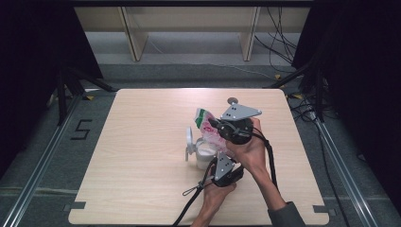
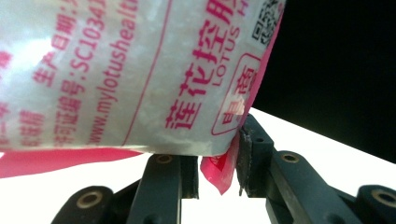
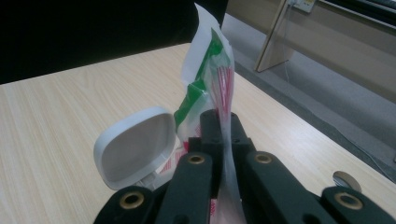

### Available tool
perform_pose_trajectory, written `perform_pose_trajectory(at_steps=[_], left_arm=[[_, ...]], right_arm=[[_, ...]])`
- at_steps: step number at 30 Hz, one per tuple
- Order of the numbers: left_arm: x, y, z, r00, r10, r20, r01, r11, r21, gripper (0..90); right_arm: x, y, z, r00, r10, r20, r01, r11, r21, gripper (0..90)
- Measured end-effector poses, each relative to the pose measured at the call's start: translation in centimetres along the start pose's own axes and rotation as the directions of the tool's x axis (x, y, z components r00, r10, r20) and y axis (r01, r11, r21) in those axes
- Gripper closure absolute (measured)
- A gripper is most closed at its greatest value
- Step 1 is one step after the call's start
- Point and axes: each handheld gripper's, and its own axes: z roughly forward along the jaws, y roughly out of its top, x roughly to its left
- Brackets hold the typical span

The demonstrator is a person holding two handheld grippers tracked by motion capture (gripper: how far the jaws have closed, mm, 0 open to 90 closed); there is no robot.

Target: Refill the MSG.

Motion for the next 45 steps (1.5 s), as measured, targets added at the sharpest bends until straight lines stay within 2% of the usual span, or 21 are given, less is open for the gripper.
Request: perform_pose_trajectory(at_steps=[2,3,6,9,13,14,22,23,25,29,30,31,34,35,36,38,39,40,41,43,45], left_arm=[[0.0,0.0,0.0,1.0,-0.006,-0.004,0.006,1.0,0.003,71.6],[0.0,-0.1,0.0,0.9999,-0.01,-0.005,0.01,1.0,0.002,71.5],[0.1,-0.1,-0.1,1.0,-0.004,-0.008,0.004,1.0,0.009,71.0],[0.2,-0.2,-0.2,1.0,0.0,-0.009,0.0,0.9999,0.013,70.4],[0.2,-0.3,-0.5,0.9999,0.01,-0.012,-0.01,0.9998,0.017,69.8],[0.2,-0.4,-0.5,0.9998,0.017,-0.008,-0.017,0.9996,0.023,69.7],[0.2,-0.5,-0.9,0.9994,0.033,-0.001,-0.033,0.9992,0.022,67.6],[0.2,-0.4,-1.0,0.9991,0.042,-0.002,-0.042,0.9988,0.027,67.2],[0.2,-0.4,-1.3,0.9986,0.053,-0.003,-0.052,0.9974,0.048,65.6],[0.3,-0.4,-1.6,0.9988,0.049,0.0,-0.049,0.9975,0.05,63.3],[0.4,-0.4,-1.7,0.9989,0.047,0.003,-0.047,0.9978,0.047,62.2],[0.4,-0.3,-1.9,0.999,0.043,0.013,-0.043,0.9978,0.05,58.4],[0.3,-0.2,-2.2,0.9991,0.04,0.015,-0.04,0.9979,0.05,51.9],[0.3,-0.2,-2.2,0.9991,0.04,0.015,-0.04,0.9979,0.05,50.4],[0.3,-0.1,-2.3,0.9986,0.05,0.016,-0.051,0.9975,0.049,49.9],[0.3,-0.1,-2.5,0.9984,0.05,0.027,-0.051,0.9972,0.054,47.0],[0.3,-0.1,-2.5,0.9986,0.046,0.027,-0.047,0.9972,0.059,44.6],[0.3,-0.1,-2.5,0.9986,0.046,0.027,-0.047,0.9972,0.059,42.1],[0.3,-0.2,-2.6,0.9988,0.047,0.011,-0.048,0.9967,0.066,40.8],[0.3,-0.4,-2.5,0.9987,0.04,0.03,-0.042,0.9973,0.06,40.0],[0.3,-0.4,-2.6,0.999,0.041,0.018,-0.043,0.9963,0.075,38.4]], right_arm=[[-0.1,0.0,-0.2,0.9999,-0.012,0.004,0.012,1.0,-0.004,90.0],[-0.1,-0.2,-0.4,1.0,0.005,-0.005,-0.005,1.0,-0.008,90.0],[-0.1,-0.3,-0.7,0.9999,0.014,-0.006,-0.014,1.0,-0.014,90.0],[-0.1,-0.4,-1.2,1.0,-0.007,0.005,0.007,0.999,-0.033,90.0],[-0.1,-0.6,-1.7,0.9999,0.011,-0.007,-0.011,0.999,-0.032,90.0],[-0.2,-0.7,-1.8,0.9999,0.008,0.008,-0.008,0.999,-0.048,90.0],[-0.7,-1.3,-3.2,0.9991,0.043,-0.002,-0.043,0.996,-0.084,90.0],[-0.8,-1.4,-3.5,0.9994,0.034,0.003,-0.033,0.995,-0.099,90.0],[-0.8,-1.6,-3.9,0.9985,0.054,-0.007,-0.054,0.993,-0.103,90.0],[-0.9,-1.8,-4.5,0.9977,0.067,0.006,-0.066,0.99,-0.125,90.0],[-1.0,-1.8,-4.6,0.9976,0.068,-0.012,-0.069,0.99,-0.126,90.0],[-1.1,-1.8,-4.9,0.9983,0.058,-0.002,-0.057,0.989,-0.136,90.0],[-1.0,-2.0,-5.3,0.9965,0.083,-0.013,-0.084,0.984,-0.156,90.0],[-1.2,-2.0,-5.6,0.9971,0.076,-0.004,-0.075,0.984,-0.16,90.0],[-1.1,-2.1,-5.8,0.9957,0.091,-0.016,-0.093,0.981,-0.168,90.0],[-1.2,-2.1,-6.2,0.9955,0.093,-0.02,-0.095,0.981,-0.168,90.0],[-1.4,-2.2,-6.3,0.9969,0.078,-0.011,-0.079,0.98,-0.183,90.0],[-1.3,-2.2,-6.5,0.9947,0.101,-0.022,-0.103,0.979,-0.177,90.0],[-1.3,-2.3,-6.5,0.9945,0.101,-0.026,-0.104,0.977,-0.187,90.0],[-1.4,-2.4,-6.7,0.9946,0.102,-0.022,-0.104,0.976,-0.191,90.0],[-1.5,-2.7,-6.8,0.9935,0.109,-0.031,-0.113,0.975,-0.19,90.0]])
